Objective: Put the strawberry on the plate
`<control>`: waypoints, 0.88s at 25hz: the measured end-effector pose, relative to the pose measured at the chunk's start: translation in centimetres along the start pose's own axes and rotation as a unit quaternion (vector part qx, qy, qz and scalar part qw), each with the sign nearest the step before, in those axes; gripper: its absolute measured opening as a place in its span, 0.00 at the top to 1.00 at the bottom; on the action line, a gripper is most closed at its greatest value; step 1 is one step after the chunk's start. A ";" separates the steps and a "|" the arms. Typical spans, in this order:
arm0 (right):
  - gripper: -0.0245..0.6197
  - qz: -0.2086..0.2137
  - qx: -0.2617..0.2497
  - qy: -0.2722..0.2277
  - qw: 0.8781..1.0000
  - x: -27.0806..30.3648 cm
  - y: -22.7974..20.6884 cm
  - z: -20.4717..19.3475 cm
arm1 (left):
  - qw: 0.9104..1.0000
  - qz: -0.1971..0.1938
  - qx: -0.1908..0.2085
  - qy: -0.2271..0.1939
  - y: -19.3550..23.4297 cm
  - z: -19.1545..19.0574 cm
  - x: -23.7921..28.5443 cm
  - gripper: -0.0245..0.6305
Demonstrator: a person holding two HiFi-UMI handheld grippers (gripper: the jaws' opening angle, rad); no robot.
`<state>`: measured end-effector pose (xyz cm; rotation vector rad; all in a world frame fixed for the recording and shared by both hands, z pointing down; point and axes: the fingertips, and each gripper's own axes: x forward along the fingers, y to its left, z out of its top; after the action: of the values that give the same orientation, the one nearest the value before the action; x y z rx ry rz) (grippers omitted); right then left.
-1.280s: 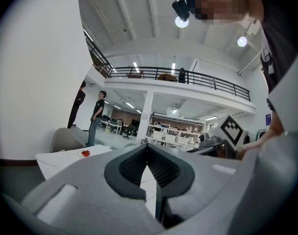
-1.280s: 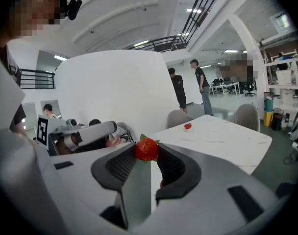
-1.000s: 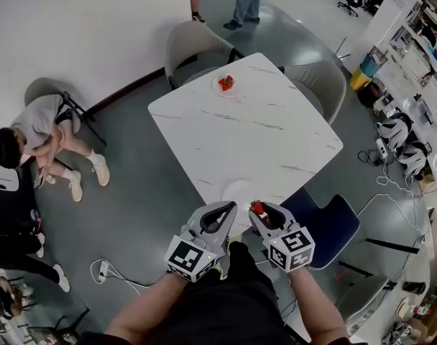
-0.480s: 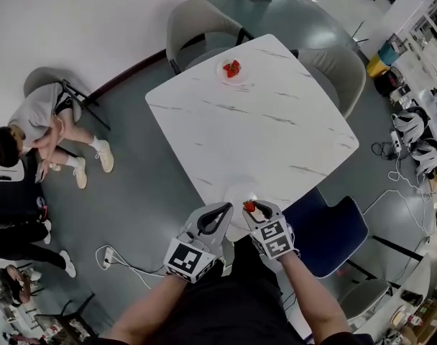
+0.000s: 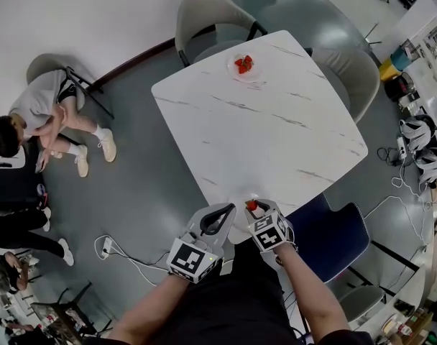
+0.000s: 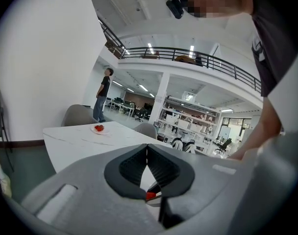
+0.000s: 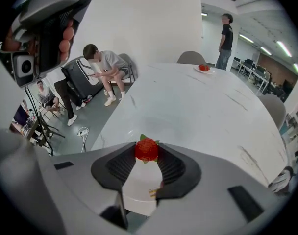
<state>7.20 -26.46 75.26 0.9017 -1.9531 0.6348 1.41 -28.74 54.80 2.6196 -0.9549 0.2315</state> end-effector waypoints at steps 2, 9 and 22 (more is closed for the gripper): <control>0.75 -0.001 -0.006 0.011 1.000 0.5 -0.1 -0.3 | 1.000 0.003 -0.002 0.001 0.3 -0.2 -0.1 0.95; 0.74 -0.003 -0.015 0.030 0.999 1.6 -0.1 -0.4 | 1.000 0.008 -0.008 0.003 1.2 -0.4 0.0 0.95; 0.70 0.008 0.002 0.032 0.999 1.3 0.0 -0.2 | 1.000 0.011 -0.012 0.005 1.8 -0.6 -0.6 0.95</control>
<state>6.84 -26.75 76.52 0.8595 -1.9040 0.6682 -0.23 -29.46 55.65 2.5860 -0.9772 0.2369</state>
